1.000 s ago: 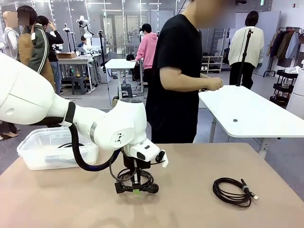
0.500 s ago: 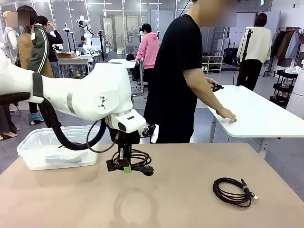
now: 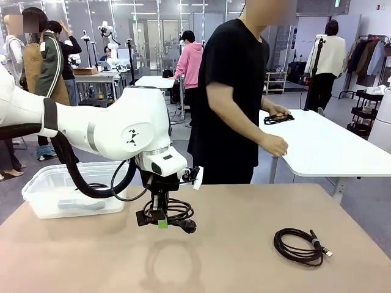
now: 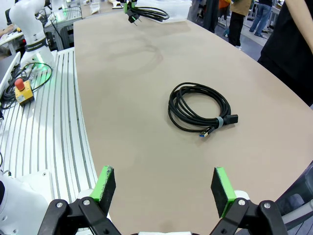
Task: Organize and store the cables.
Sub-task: Place the Power Cable into the Organizing box.
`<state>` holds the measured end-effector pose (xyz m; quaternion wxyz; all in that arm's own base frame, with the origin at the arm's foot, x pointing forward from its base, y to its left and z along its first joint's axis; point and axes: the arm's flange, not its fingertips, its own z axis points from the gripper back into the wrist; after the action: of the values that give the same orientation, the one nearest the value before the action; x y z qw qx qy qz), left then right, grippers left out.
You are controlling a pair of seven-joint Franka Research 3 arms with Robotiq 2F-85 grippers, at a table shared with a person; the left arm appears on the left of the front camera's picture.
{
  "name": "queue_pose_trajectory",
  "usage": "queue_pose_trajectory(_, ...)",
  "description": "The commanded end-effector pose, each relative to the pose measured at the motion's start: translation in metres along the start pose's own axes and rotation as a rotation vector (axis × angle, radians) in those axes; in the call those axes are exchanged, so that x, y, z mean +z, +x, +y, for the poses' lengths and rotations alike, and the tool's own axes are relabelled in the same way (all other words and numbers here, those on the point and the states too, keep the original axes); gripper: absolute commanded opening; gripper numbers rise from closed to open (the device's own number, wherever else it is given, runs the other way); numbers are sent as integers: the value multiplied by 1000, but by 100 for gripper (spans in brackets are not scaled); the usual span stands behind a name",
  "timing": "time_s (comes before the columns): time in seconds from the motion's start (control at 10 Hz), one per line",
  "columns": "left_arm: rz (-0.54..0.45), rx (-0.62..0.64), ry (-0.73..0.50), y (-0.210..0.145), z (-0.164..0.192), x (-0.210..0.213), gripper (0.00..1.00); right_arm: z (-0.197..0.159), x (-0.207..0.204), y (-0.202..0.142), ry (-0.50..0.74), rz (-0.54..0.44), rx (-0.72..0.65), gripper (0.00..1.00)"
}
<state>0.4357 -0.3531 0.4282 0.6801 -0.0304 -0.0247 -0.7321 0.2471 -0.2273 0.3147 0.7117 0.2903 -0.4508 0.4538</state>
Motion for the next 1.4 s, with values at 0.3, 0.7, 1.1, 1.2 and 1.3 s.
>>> queue_pose_trajectory(0.3,-17,-173,145,-16,1,34,18,0,1,3,-6,-12,2,100)
queue_pose_trajectory(0.7,-48,-287,174,-126,17,108,18,0,1,3,-6,-12,2,100)
queue_pose_trajectory(1.1,-149,-197,204,-266,46,128,18,0,1,3,-6,-12,2,100)
queue_pose_trajectory(1.2,-137,-201,207,-292,59,127,18,0,1,3,-6,-12,2,100)
queue_pose_trajectory(1.3,-130,-194,198,-311,72,125,18,0,1,3,-6,-12,2,100)
